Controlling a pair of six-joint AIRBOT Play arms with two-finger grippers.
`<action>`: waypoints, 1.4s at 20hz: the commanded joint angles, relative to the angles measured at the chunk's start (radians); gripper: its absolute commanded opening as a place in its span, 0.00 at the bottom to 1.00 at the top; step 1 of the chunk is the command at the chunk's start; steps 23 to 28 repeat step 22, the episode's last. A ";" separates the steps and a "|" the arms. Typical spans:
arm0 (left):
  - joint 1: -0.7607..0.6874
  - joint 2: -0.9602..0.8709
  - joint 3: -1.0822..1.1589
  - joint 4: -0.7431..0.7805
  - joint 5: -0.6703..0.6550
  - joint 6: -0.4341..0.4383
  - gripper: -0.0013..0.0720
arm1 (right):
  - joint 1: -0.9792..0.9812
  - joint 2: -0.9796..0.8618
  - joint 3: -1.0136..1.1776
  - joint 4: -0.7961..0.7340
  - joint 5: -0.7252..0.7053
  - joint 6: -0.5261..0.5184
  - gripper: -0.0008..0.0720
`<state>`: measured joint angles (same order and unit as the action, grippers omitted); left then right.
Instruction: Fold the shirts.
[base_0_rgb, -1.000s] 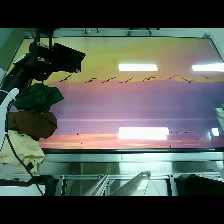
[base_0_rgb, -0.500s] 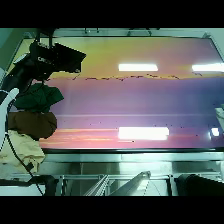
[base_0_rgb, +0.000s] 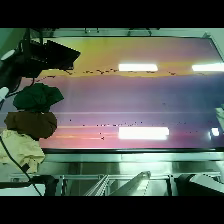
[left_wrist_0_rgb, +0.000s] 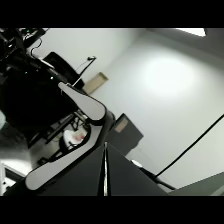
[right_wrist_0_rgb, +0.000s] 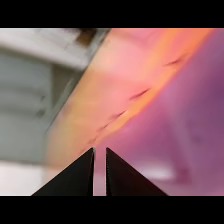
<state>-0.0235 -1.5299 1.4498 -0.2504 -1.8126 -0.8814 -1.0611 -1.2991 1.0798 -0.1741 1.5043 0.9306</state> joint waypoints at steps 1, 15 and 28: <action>0.052 0.111 -0.022 0.195 0.043 -0.002 0.03 | 0.354 0.008 -0.130 0.092 0.014 -0.052 0.17; 0.272 0.464 -0.808 0.363 0.137 0.001 0.03 | 0.875 0.153 -0.560 0.153 -0.232 -0.205 0.17; 0.271 0.464 -0.818 0.356 0.138 0.001 0.03 | 0.875 0.153 -0.560 0.153 -0.233 -0.205 0.17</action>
